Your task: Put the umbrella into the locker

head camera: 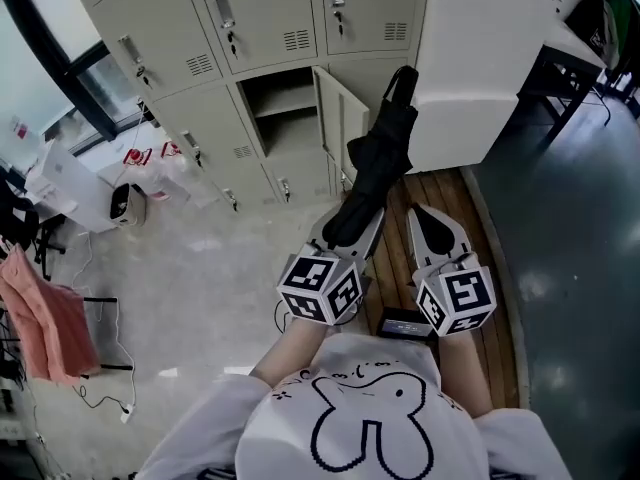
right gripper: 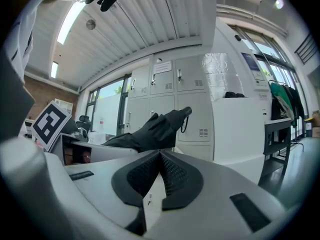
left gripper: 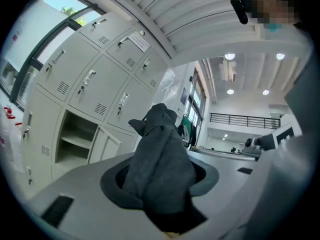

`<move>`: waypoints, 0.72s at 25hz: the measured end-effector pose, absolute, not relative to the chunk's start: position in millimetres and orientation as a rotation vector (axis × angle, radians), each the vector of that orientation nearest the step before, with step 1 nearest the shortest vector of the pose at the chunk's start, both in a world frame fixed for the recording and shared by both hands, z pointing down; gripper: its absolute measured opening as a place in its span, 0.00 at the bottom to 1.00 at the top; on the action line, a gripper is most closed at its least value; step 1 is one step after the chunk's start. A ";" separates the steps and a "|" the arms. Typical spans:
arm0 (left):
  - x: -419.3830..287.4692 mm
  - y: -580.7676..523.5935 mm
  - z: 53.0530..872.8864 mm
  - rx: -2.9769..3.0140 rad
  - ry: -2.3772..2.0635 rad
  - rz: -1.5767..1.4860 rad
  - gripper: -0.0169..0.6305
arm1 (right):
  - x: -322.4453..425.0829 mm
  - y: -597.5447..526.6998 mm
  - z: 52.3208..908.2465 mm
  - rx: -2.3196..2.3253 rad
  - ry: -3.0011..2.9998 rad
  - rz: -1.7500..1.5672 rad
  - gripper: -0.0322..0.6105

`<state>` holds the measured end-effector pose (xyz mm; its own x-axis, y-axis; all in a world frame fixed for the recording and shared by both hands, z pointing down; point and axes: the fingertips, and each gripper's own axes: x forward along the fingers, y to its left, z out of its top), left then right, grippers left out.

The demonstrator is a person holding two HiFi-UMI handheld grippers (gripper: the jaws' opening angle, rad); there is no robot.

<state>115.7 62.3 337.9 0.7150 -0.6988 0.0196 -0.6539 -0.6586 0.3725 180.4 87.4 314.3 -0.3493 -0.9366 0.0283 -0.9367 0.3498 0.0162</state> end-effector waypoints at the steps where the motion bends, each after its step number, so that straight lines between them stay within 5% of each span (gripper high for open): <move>1: 105.3 57.6 339.1 2.555 -1.085 -0.178 0.34 | 171.6 82.0 314.8 1.744 -2.575 0.001 0.08; 18: -9.4 -8.7 371.1 2.358 -1.390 -0.112 0.34 | 74.7 1.9 337.4 1.452 -2.709 0.062 0.08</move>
<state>-9.4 -8.7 371.1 0.5025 -0.8546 0.1310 -0.8225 -0.4259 0.3769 74.7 1.9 337.4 -0.5524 -0.8299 0.0784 -0.8326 0.5538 -0.0040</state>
